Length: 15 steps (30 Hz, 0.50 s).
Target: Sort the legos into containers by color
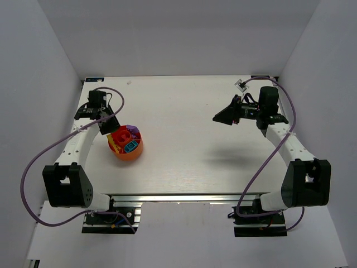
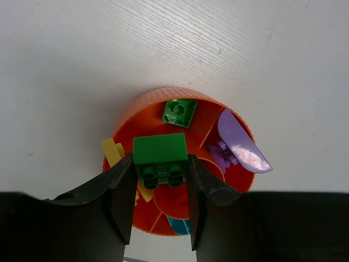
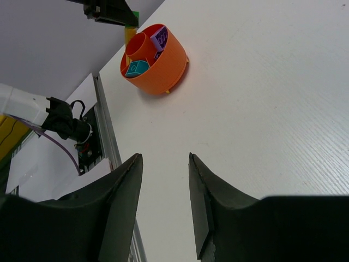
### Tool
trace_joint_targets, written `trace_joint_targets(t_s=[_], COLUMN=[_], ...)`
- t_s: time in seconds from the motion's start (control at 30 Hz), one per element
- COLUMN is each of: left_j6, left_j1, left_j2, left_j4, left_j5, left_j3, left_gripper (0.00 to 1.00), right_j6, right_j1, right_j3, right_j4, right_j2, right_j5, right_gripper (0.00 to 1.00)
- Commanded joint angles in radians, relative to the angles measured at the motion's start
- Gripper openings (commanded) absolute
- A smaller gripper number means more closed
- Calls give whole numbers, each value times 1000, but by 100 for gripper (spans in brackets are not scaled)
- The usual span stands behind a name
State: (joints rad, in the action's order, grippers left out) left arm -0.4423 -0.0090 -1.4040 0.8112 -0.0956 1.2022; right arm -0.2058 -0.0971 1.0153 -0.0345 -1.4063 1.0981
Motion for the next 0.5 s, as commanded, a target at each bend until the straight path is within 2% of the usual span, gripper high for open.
trace_joint_targets(t_s=[0.0,0.37,0.47], left_j6=[-7,2,2], left_j1=[4,4,4], left_j2=[-10,-55,-49], left_j4=[-12,-38,-40], left_j5=[-1,23,20], left_j3=[-19,-9,-16], left_gripper=[0,0,6], right_j6=[-23,-38,-41], right_j1=[10,19,16], right_j3=[-14,-30,-34], right_j4=[-68,-97,-102], right_j2=[32,32,29], right_j5=[42,49,48], right_gripper=[45,46,46])
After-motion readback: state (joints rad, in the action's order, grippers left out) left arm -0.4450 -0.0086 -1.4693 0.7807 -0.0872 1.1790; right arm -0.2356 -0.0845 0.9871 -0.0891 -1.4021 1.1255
